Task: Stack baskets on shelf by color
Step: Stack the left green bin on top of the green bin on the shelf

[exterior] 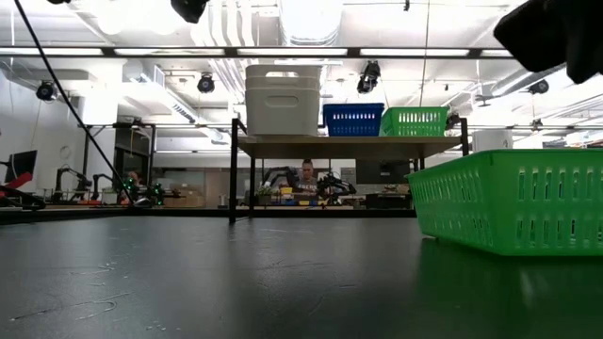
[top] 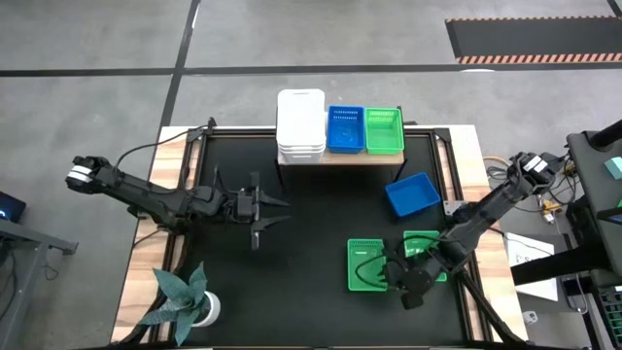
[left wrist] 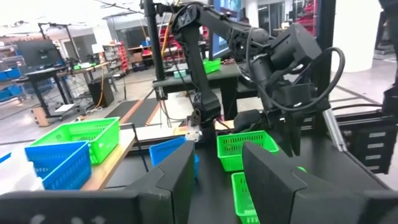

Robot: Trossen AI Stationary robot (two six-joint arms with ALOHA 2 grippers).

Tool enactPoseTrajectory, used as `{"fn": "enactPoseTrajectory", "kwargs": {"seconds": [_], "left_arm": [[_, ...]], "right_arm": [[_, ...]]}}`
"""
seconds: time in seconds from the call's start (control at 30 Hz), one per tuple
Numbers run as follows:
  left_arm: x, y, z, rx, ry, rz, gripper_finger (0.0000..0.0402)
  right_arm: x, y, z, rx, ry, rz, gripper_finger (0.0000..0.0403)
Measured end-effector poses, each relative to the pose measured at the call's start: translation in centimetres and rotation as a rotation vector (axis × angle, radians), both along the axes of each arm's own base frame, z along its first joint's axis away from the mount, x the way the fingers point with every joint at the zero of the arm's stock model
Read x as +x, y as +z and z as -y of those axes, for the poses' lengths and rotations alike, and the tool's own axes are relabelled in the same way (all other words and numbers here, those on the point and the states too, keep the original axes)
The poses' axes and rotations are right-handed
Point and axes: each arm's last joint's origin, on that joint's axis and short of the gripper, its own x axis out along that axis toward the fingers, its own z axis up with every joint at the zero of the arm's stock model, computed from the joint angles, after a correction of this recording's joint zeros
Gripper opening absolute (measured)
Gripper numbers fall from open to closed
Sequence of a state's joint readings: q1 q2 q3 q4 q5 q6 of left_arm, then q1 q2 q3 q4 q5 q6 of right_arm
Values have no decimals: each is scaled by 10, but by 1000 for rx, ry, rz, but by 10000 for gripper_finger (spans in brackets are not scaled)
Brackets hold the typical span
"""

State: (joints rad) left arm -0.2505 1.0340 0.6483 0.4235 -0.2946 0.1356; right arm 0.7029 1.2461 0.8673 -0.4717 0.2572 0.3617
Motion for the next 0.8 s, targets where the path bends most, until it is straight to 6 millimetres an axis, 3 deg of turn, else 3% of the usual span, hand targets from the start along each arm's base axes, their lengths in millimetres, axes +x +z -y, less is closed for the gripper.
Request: {"fn": "enactPoseTrajectory", "kwargs": {"seconds": [0.13,0.5,0.8], "left_arm": [[-1,2,3,-4,-16,22,120],[-1,1,5,2,-21,13,120],[1,-1,5,0,-21,8,120]], "right_arm": [[-4,0,-5,16,-7,9,63],[5,-2,-16,58,-10,78,155],[32,-12,-27,-84,61,181,146]]}}
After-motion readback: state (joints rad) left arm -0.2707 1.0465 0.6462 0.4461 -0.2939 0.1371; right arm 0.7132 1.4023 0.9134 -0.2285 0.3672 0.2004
